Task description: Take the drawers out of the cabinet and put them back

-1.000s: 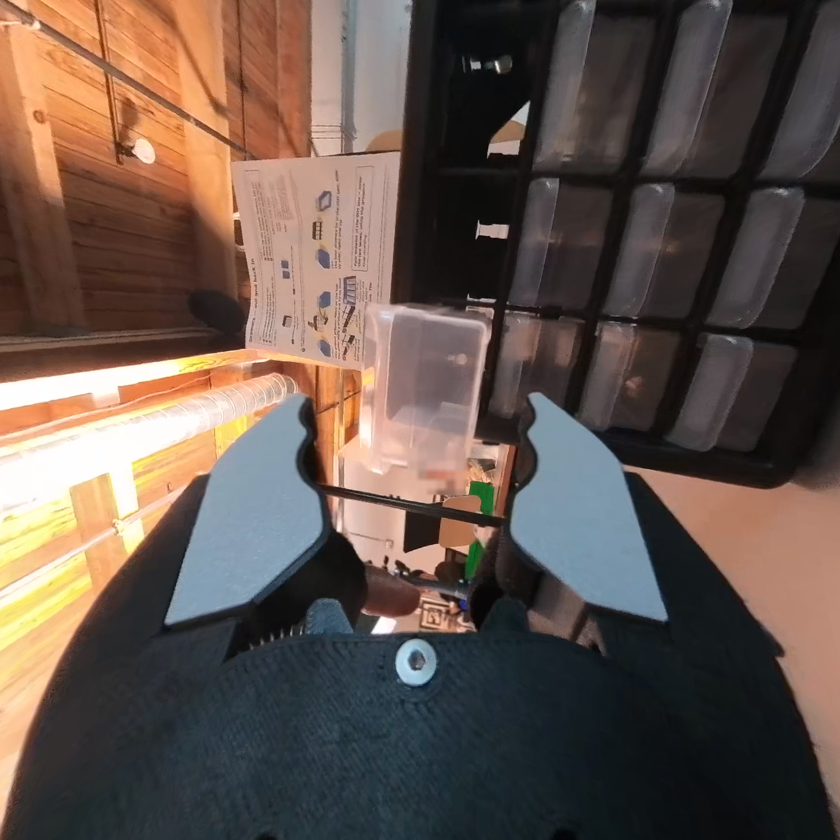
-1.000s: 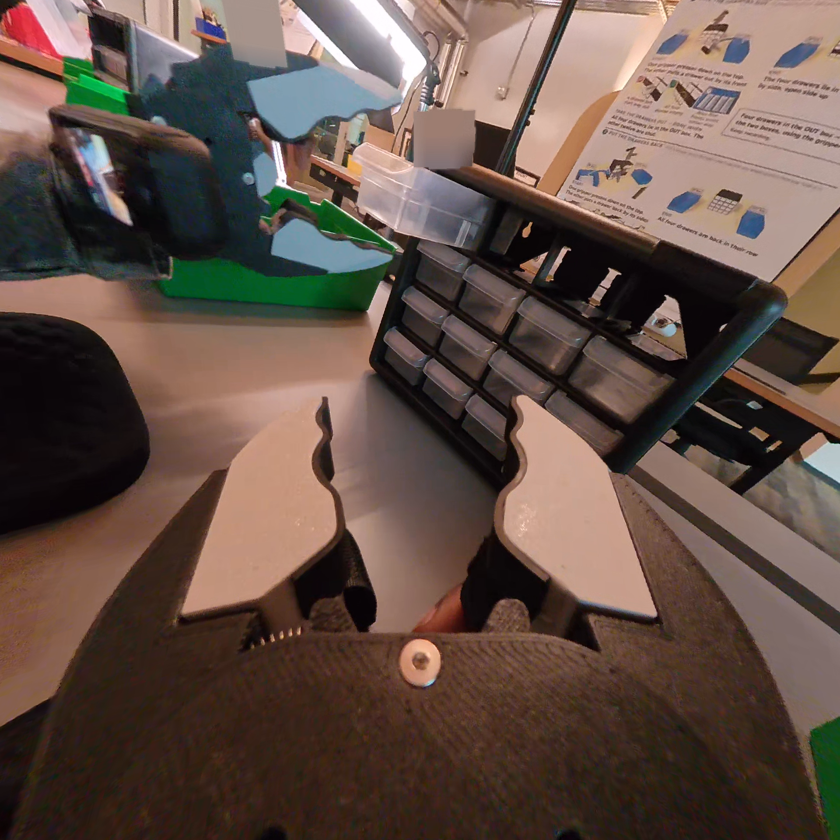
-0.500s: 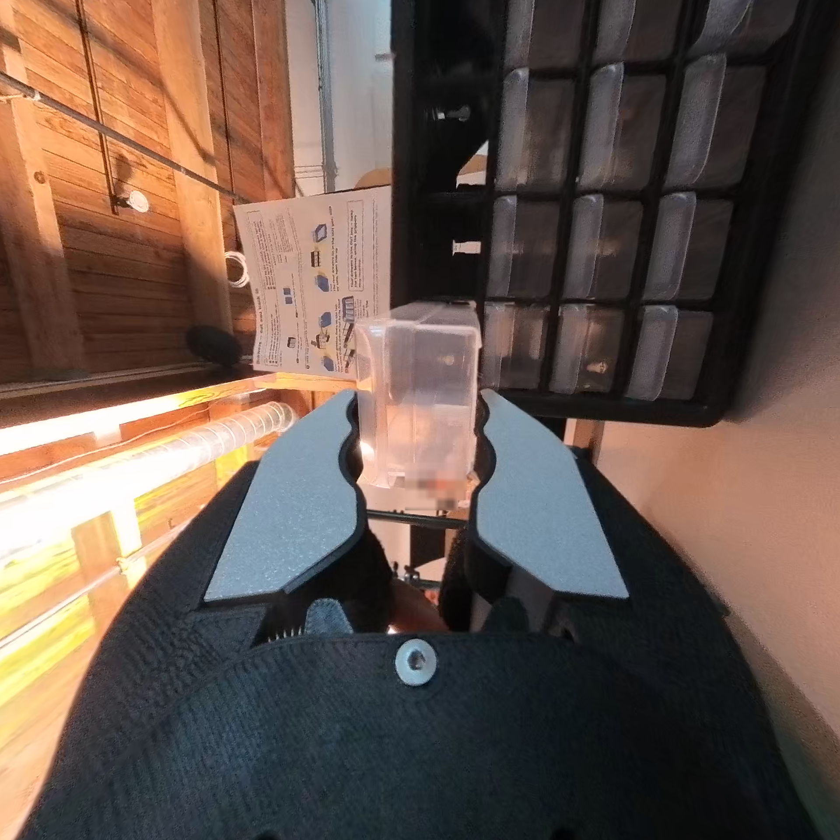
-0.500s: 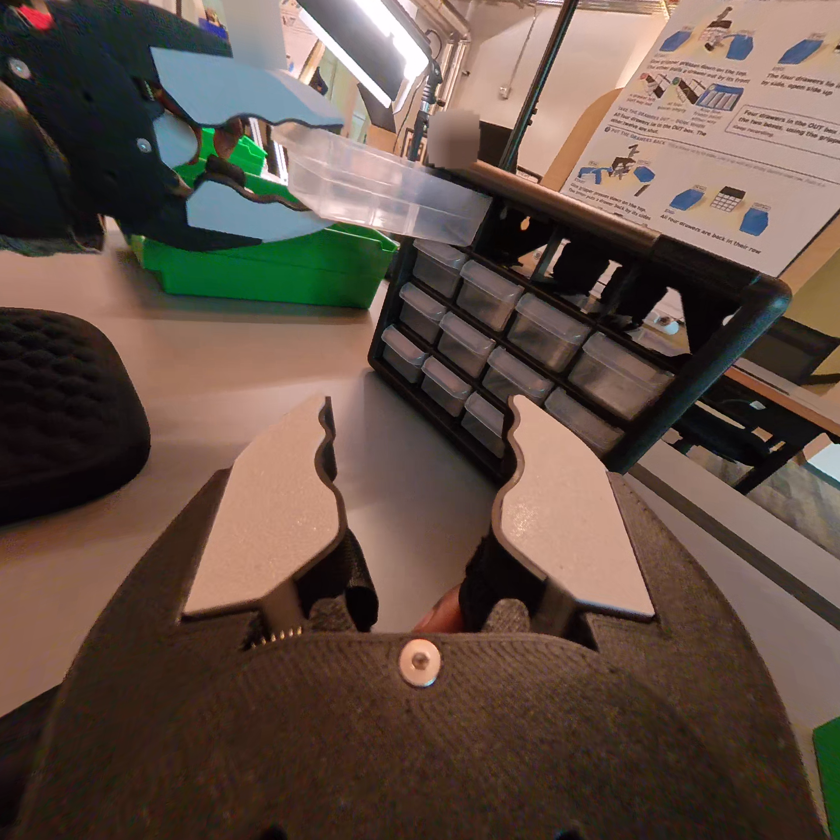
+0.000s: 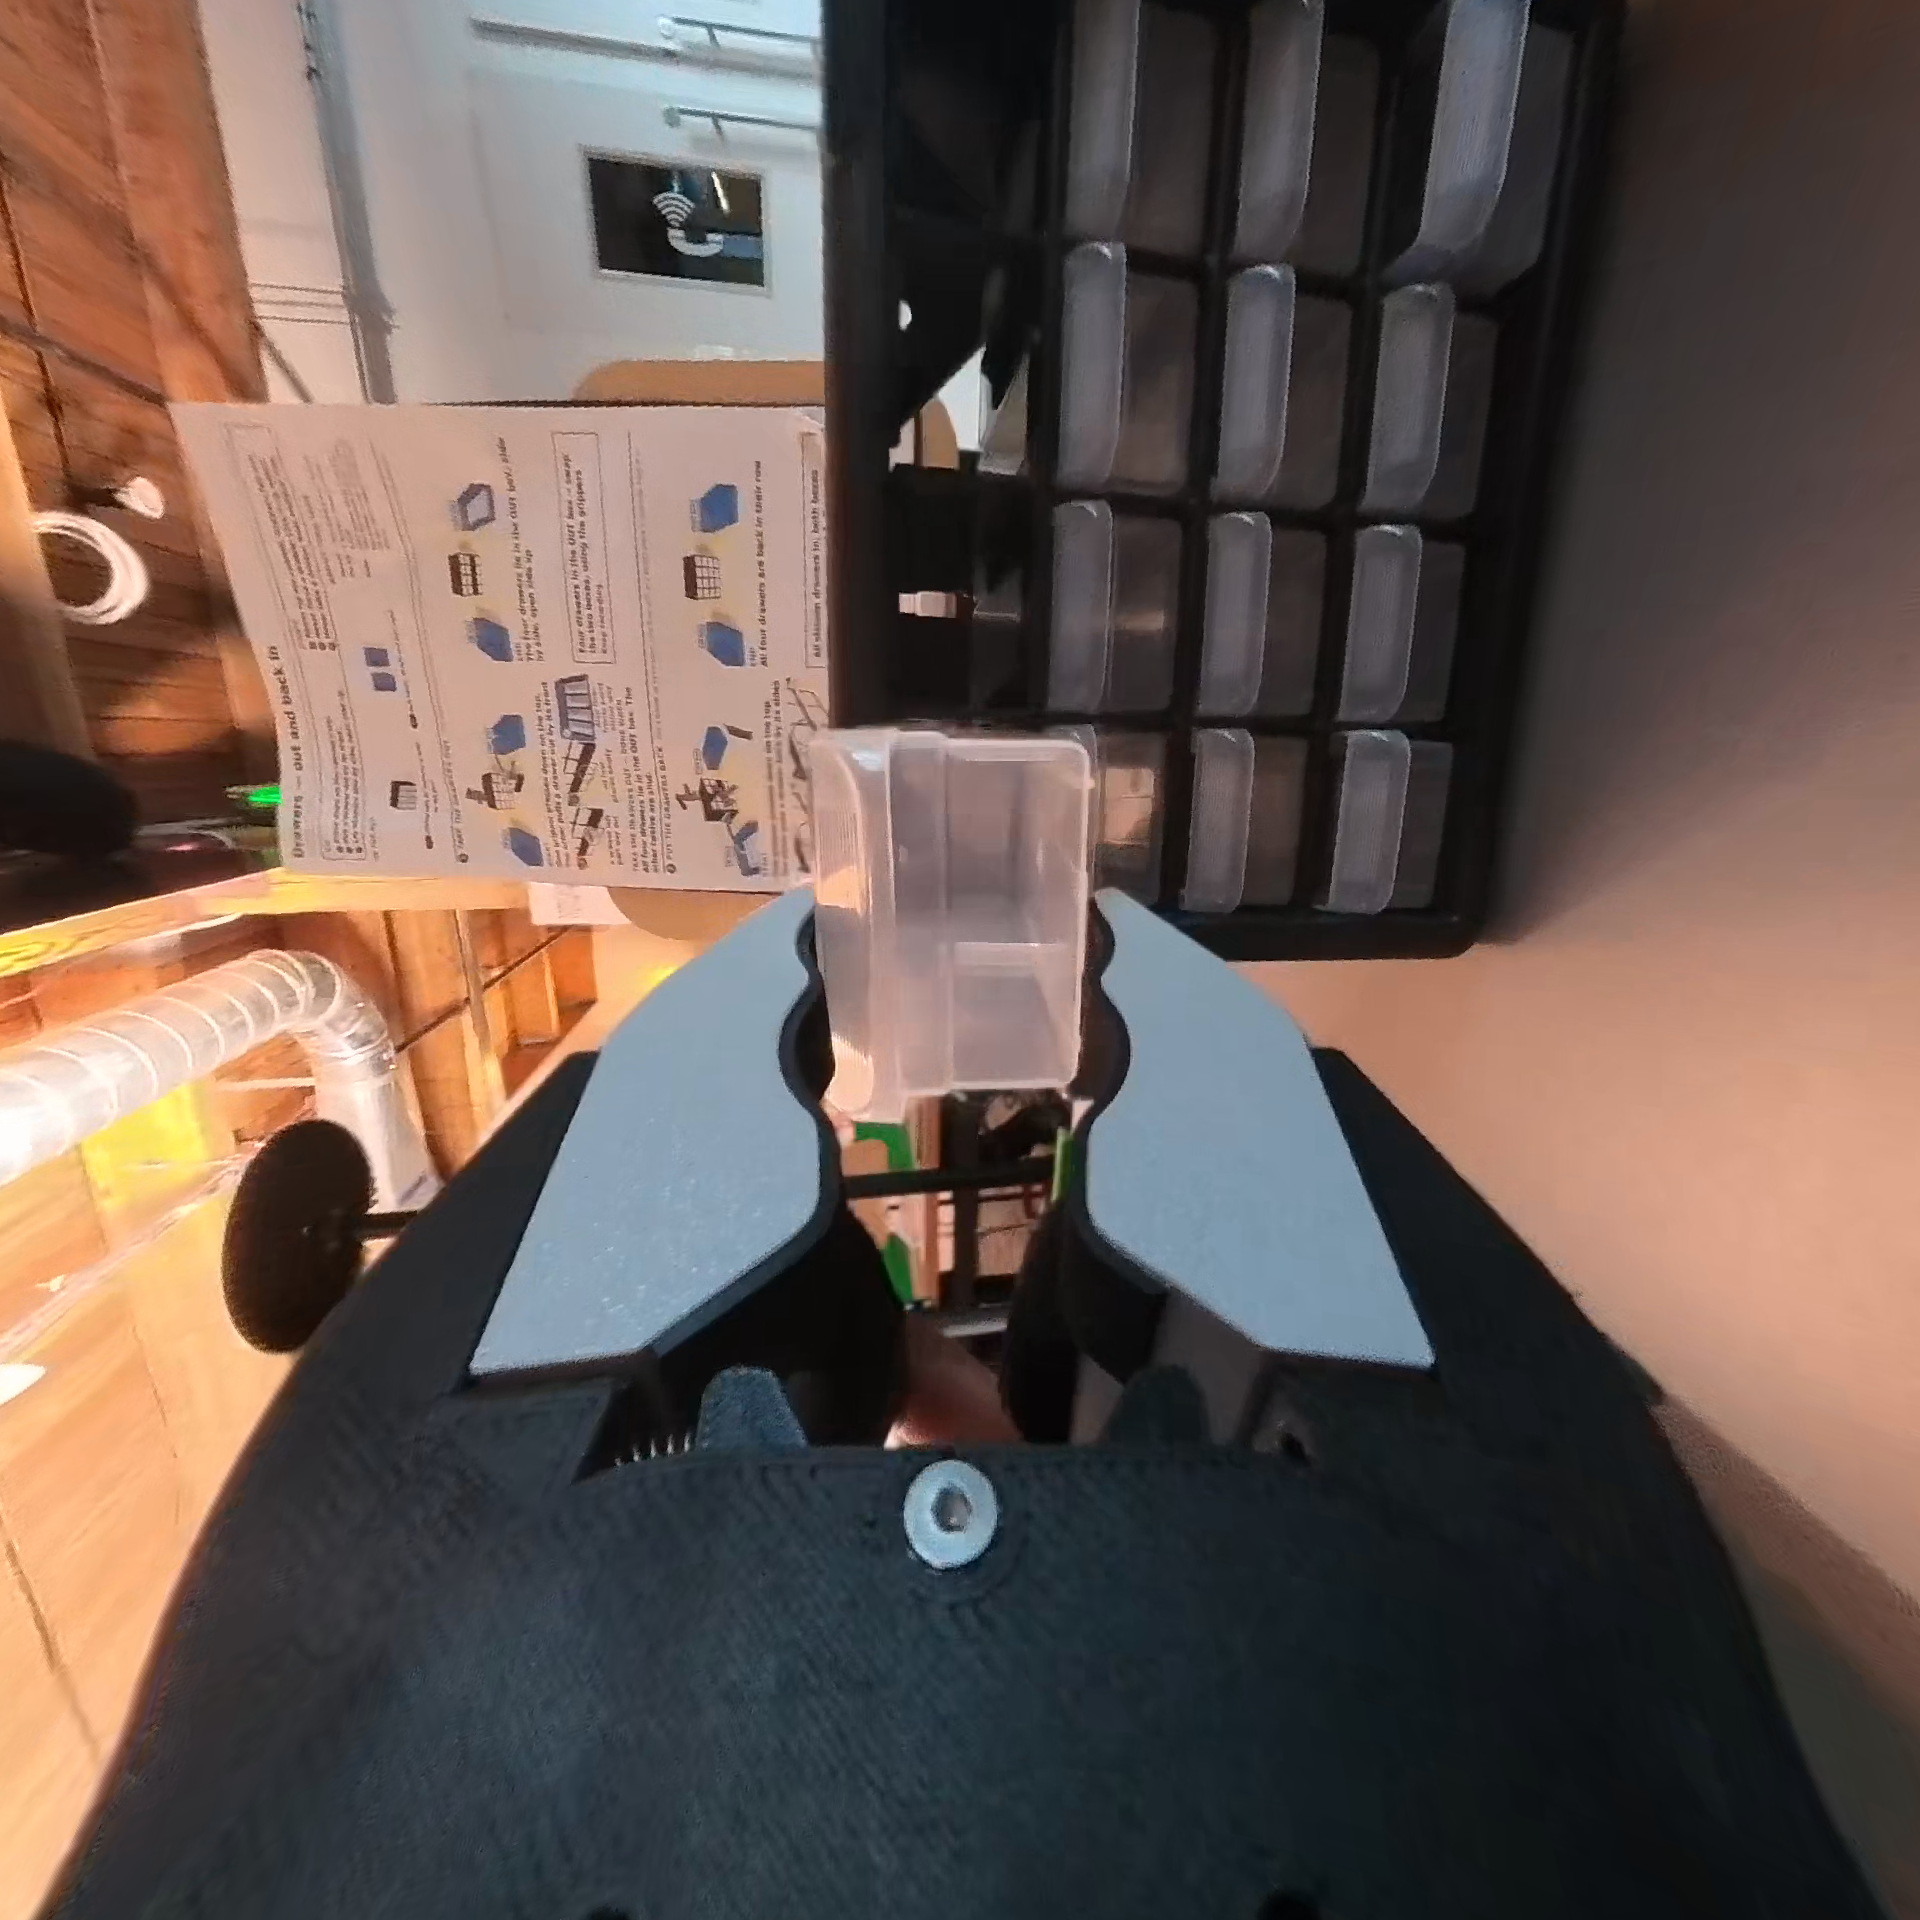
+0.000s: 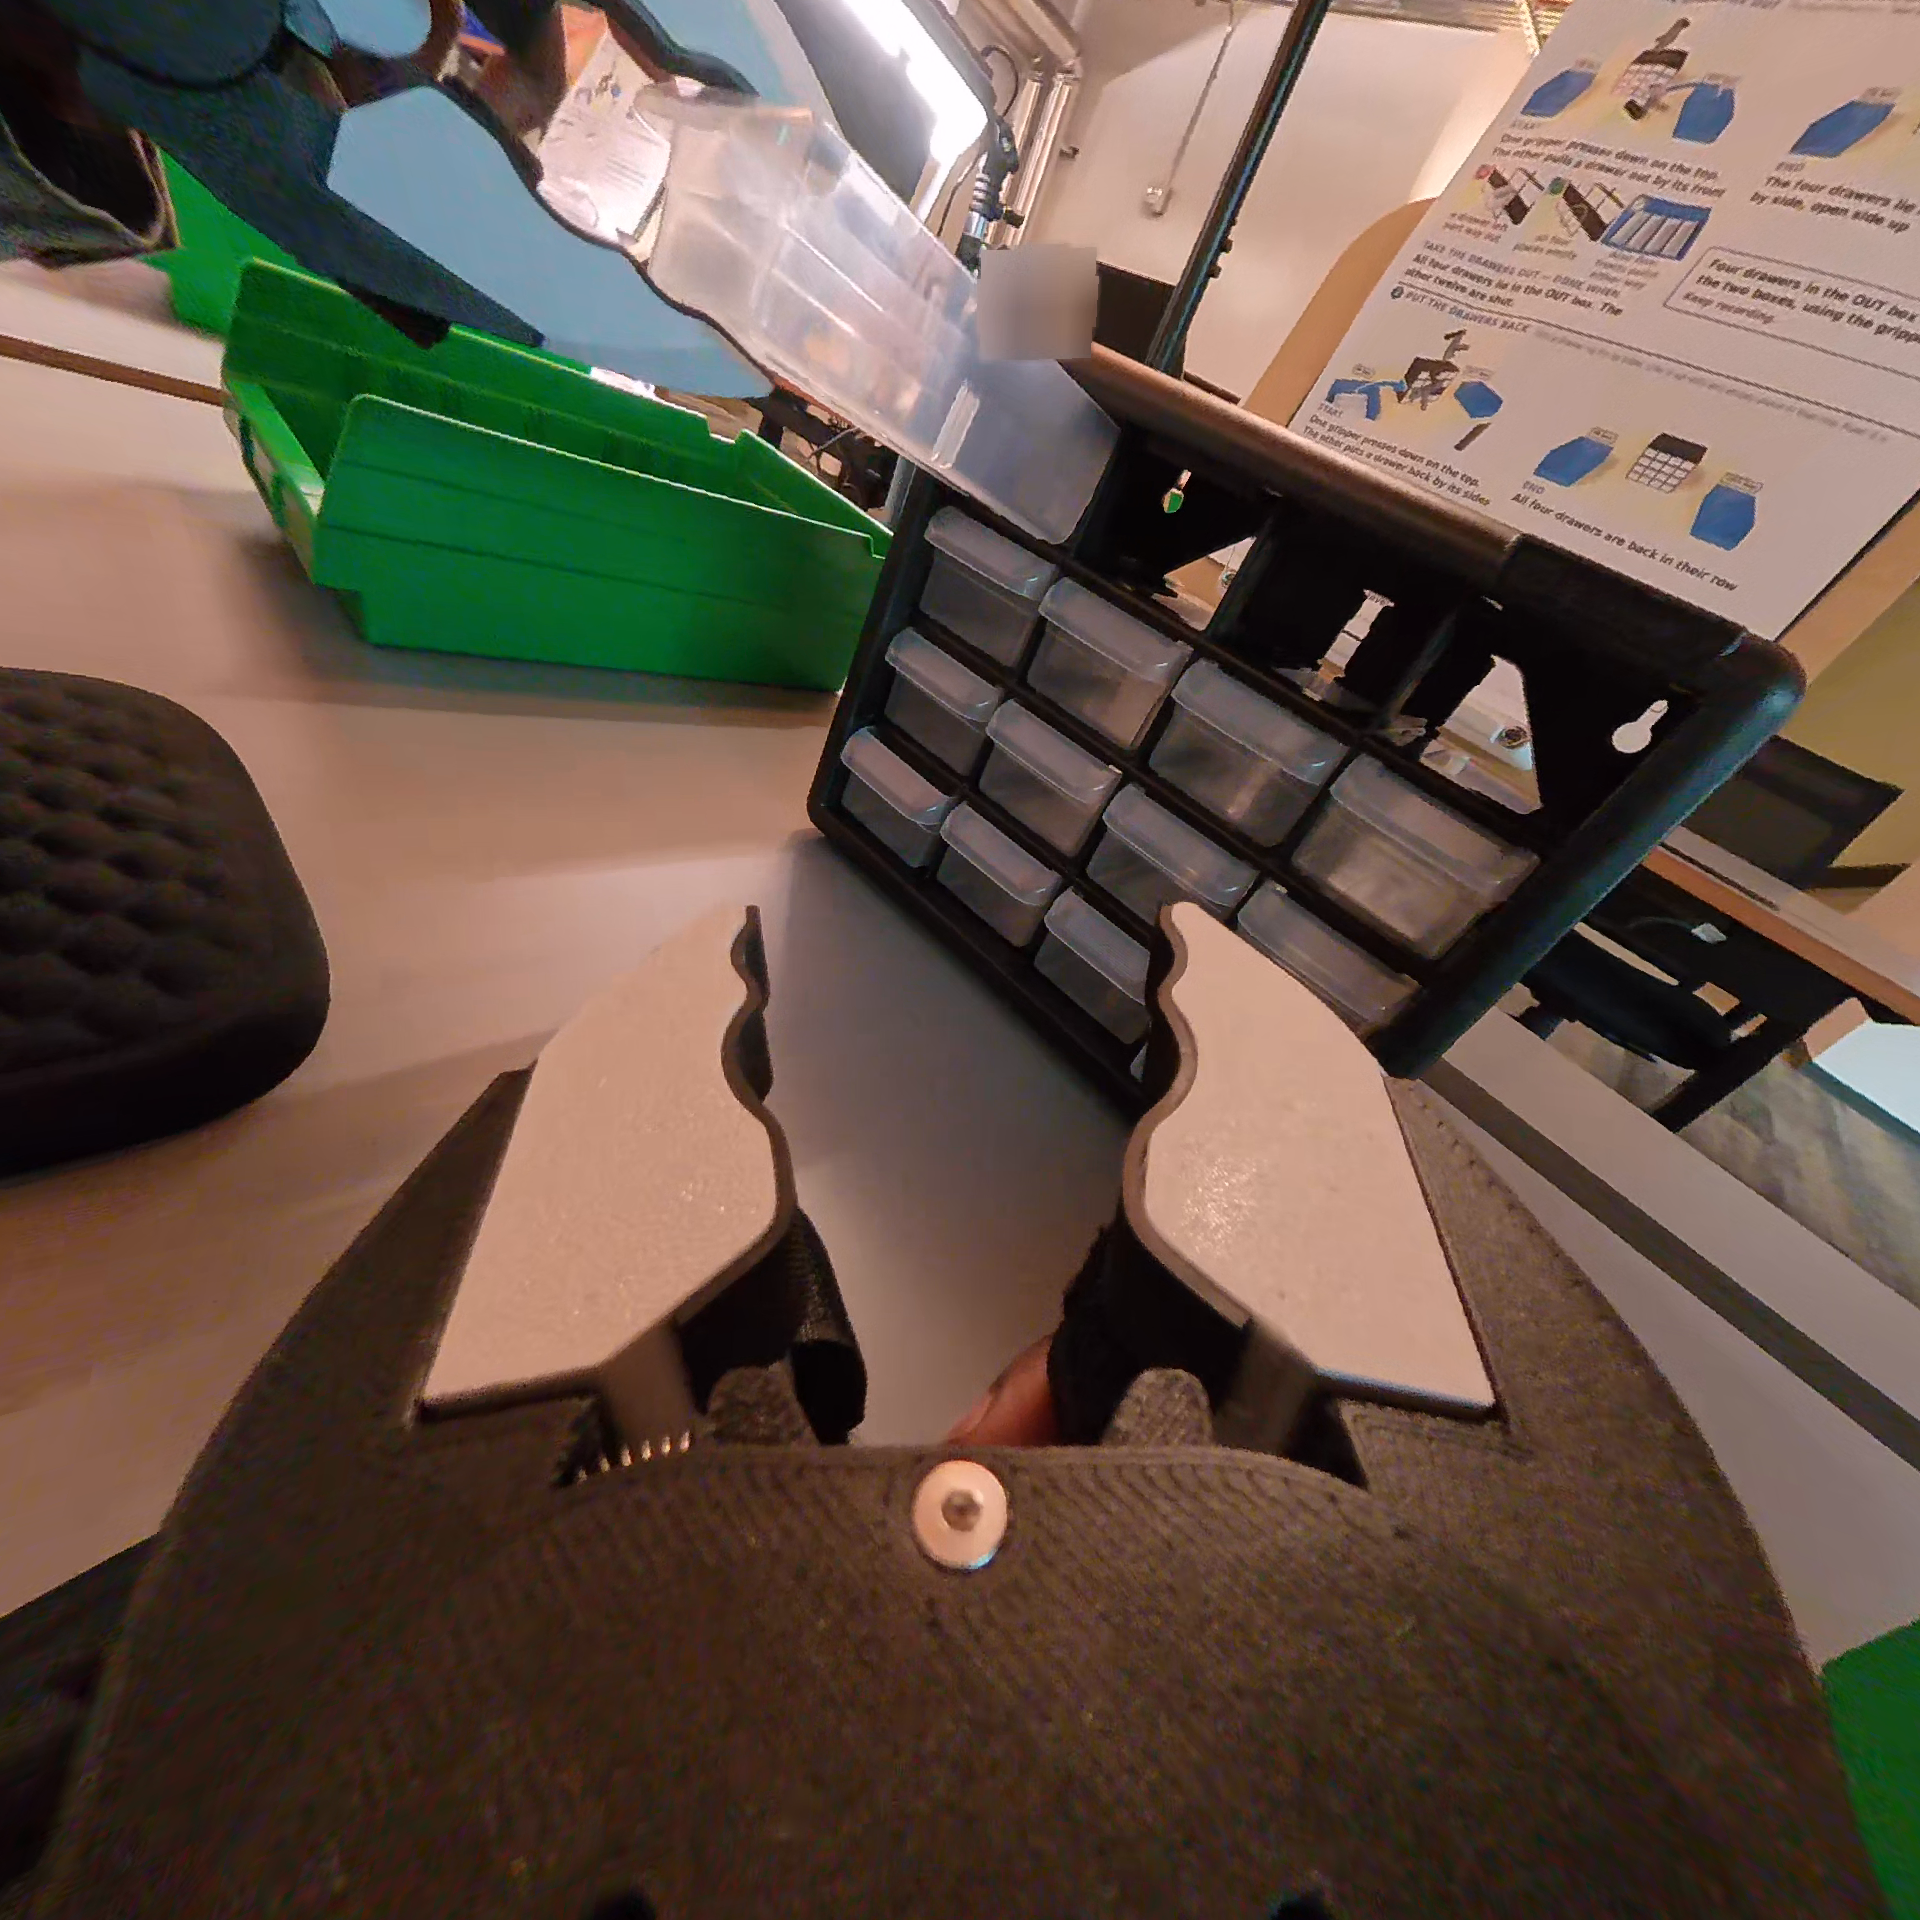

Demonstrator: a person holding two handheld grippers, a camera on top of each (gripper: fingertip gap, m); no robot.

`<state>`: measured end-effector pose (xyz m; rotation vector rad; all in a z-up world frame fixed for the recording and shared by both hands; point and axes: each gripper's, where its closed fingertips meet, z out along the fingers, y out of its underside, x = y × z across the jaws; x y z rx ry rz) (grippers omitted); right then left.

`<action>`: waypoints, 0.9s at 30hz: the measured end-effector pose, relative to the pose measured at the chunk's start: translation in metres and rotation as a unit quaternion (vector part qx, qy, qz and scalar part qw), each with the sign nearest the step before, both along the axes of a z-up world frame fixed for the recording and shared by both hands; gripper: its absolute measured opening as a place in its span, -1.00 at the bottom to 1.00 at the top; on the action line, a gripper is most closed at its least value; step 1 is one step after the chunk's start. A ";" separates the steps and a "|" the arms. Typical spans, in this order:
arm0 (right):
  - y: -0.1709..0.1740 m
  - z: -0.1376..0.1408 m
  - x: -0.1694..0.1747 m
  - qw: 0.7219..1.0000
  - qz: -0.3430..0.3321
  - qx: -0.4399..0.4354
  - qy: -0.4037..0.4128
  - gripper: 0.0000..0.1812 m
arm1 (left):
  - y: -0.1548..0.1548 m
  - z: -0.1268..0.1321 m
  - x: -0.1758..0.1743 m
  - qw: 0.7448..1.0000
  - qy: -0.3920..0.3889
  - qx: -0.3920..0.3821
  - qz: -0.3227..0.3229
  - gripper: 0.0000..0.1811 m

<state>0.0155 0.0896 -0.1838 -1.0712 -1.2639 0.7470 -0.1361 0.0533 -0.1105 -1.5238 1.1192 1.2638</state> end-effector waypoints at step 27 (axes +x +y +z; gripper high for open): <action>-0.054 0.028 0.011 0.982 0.151 0.076 0.088 -0.08 | -0.071 -0.033 0.107 0.726 -0.479 -0.132 -0.476 -0.50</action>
